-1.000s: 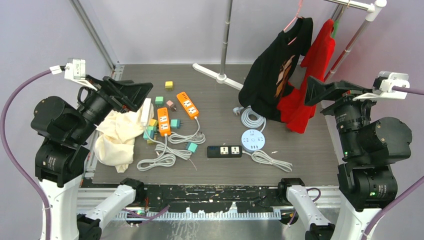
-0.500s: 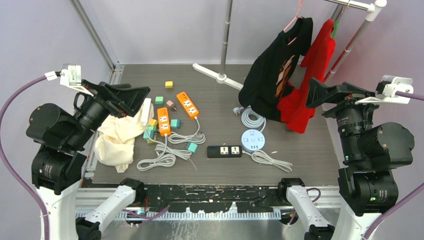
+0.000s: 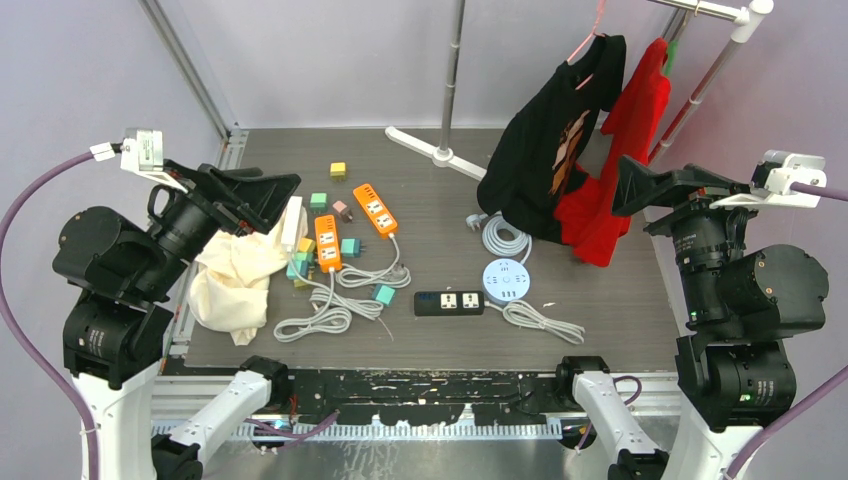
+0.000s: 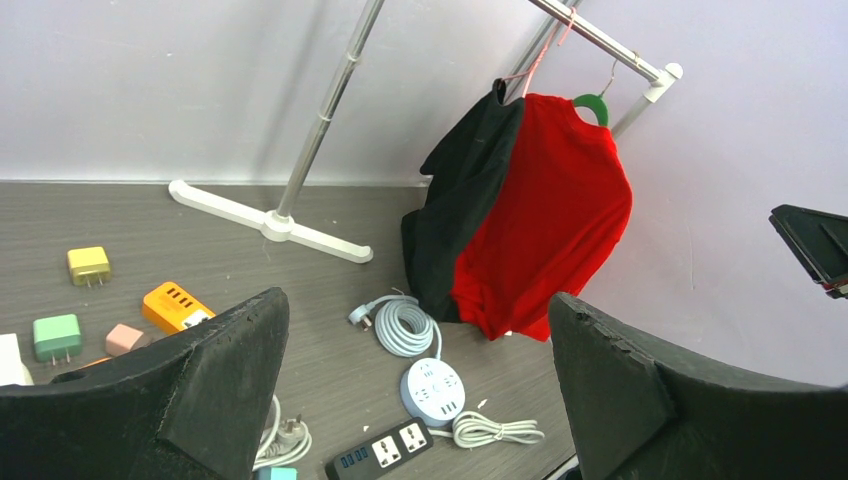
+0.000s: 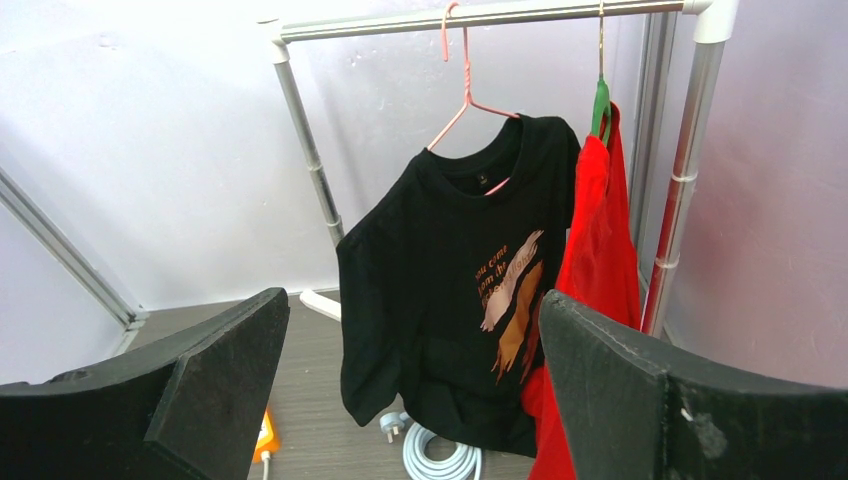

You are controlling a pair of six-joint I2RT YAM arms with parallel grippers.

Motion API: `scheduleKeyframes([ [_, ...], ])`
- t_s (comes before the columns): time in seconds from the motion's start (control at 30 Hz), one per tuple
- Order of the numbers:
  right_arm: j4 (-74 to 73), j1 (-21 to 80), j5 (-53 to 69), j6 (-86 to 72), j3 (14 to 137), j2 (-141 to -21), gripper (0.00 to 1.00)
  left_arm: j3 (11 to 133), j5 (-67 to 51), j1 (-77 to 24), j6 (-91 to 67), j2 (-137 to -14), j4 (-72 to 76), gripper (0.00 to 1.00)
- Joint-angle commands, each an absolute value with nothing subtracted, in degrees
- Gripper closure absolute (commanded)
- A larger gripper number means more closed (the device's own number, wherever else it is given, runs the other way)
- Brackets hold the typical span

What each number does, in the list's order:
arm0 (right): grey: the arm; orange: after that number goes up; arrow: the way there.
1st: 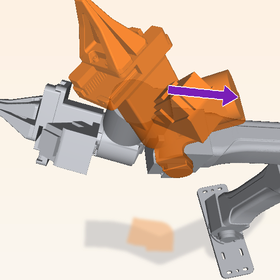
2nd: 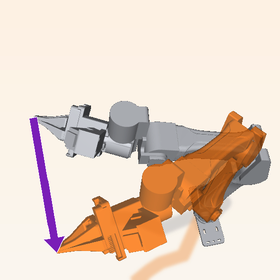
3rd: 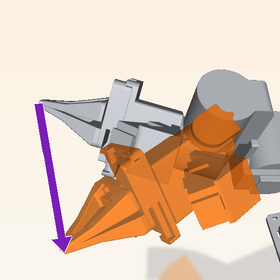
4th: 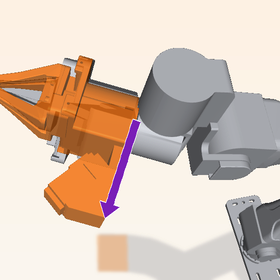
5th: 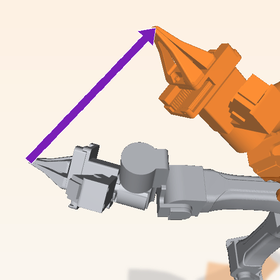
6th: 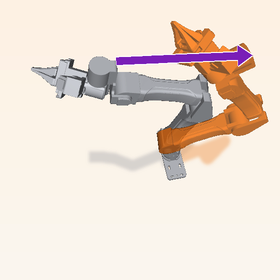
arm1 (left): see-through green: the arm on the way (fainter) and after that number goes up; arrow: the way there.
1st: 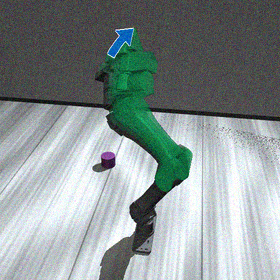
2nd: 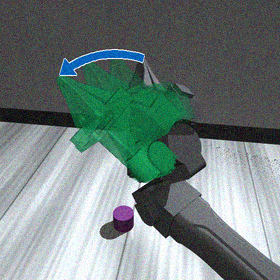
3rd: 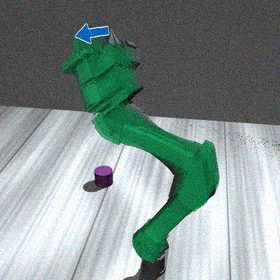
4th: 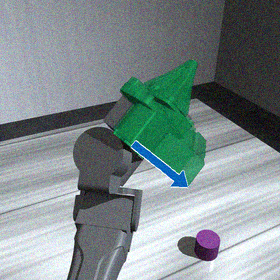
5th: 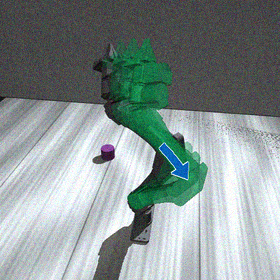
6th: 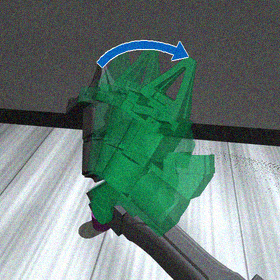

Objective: Pull the plug off the socket
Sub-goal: Reset both arms

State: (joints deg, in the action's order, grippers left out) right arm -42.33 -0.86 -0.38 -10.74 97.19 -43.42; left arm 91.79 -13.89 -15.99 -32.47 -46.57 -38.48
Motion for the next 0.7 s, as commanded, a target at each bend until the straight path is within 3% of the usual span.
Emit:
scheduleKeyframes([
  [0.0,-40.87,-1.15,0.04,-11.23,97.75,-43.79,0.0,92.02,-13.61,-15.65,-31.46,-46.4,-37.62,0.01],
  [0.67,-40.88,-1.23,0.18,-11.15,97.63,-44.03,0.0,91.66,-13.62,-15.65,-31.2,-46.42,-37.46,0.01],
])
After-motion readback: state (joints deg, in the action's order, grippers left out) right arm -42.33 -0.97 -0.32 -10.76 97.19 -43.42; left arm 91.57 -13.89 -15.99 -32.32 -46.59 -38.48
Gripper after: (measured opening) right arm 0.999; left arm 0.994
